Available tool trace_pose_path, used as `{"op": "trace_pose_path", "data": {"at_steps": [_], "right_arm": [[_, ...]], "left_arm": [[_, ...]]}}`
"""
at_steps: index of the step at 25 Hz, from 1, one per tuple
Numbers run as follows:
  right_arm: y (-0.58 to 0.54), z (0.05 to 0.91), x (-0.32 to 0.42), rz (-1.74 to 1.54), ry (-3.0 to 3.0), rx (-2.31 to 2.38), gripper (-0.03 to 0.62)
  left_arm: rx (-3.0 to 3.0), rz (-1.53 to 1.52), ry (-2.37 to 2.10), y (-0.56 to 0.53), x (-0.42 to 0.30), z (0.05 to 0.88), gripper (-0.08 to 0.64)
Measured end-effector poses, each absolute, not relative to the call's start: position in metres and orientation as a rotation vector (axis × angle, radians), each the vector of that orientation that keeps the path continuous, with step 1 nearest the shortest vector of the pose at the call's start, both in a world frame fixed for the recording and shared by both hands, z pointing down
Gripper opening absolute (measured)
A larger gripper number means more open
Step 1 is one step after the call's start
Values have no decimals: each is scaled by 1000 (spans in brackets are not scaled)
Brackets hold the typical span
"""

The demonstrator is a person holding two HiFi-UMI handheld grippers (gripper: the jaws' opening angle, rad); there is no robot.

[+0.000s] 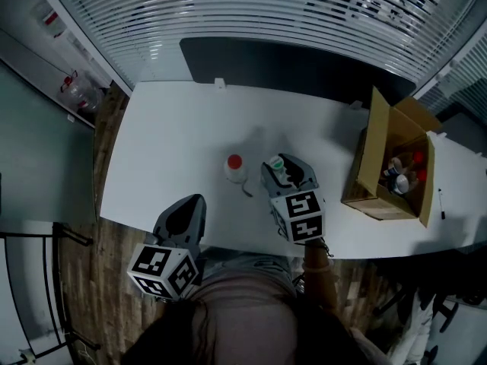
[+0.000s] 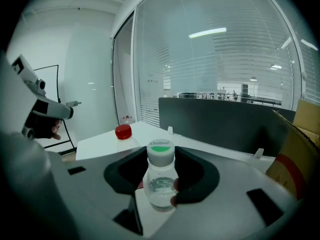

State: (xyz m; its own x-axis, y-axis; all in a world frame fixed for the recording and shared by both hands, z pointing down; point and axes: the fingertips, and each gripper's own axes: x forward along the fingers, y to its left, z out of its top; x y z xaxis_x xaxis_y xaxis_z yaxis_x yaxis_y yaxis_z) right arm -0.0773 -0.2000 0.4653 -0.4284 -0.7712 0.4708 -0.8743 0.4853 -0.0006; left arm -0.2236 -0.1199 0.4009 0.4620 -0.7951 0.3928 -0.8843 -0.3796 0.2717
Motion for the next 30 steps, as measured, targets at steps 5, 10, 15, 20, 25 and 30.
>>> {"op": "trace_pose_path", "data": {"at_steps": [5,10,15,20,25,30], "right_arm": [[-200,464,-77,360,-2331,1383,178],[-199,465,-76,382,-2332,1384,178],[-198,469,-78,411,-2341,1367,179],[-195,469,-76,405,-2327,1369,179],[-190,468,-73,404,-2320,1377,181],[-181,469,-71,415,-2301,1404,181]], "left_arm": [[2282,269,-1393,-120,-220,399,9],[2293,272,-1387,-120,-219,399,9],[2295,270,-1386,-119,-219,398,9],[2304,269,-1376,-119,-217,397,8],[2318,267,-1357,-118,-215,396,9],[2342,268,-1319,-116,-212,396,8]]}}
